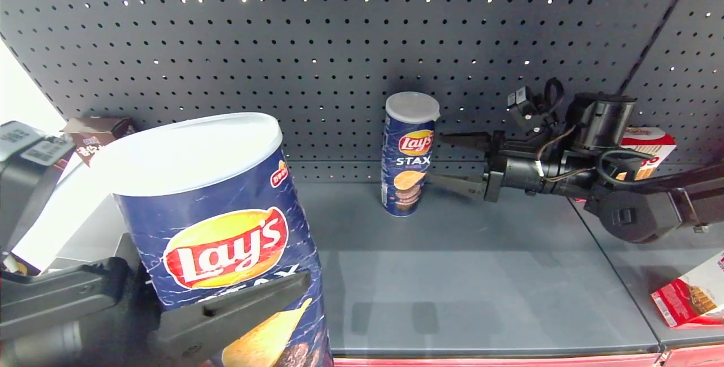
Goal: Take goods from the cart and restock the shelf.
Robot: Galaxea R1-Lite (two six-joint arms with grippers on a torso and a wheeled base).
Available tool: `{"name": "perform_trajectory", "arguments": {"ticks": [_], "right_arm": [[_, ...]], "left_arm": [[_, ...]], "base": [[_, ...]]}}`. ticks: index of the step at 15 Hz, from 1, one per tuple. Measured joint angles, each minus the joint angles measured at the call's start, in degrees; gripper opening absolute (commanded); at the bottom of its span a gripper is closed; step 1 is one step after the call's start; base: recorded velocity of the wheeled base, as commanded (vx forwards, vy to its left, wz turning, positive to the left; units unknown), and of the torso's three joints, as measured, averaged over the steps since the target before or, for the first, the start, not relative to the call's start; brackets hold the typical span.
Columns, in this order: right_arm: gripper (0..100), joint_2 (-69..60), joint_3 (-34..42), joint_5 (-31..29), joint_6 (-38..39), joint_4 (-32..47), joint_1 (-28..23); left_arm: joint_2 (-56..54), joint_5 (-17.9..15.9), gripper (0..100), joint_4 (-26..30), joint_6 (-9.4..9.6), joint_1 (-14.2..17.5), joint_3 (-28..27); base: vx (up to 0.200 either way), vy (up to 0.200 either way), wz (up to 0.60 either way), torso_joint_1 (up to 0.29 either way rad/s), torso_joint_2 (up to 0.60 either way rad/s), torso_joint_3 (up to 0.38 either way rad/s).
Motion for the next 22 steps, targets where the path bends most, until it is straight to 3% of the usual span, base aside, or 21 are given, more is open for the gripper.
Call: {"name": "perform_trajectory", "arguments": {"ticks": [8, 16, 22], "right_arm": [[100, 5.95, -1.62, -0.05, -0.56, -0.20, 3.10], [100, 3.83, 4.27, -1.01, -1.88, -0.11, 3.32], [100, 8.17, -3.74, -2.22, -1.83, -0.13, 3.01]], "left_arm": [[0.87, -0.04, 0, -0.13, 0.06, 1.18, -0.63], [0.87, 0.00, 0, -0.07, 0.13, 1.62, -0.61], [1.41, 0.00, 0, -0.07, 0.13, 1.63, -0.67]], "base": [[0.000, 0.000, 0.00, 0.000, 0.00, 0.000], [0.000, 0.000, 0.00, 0.000, 0.00, 0.000], [0.000, 0.000, 0.00, 0.000, 0.00, 0.000]]}}
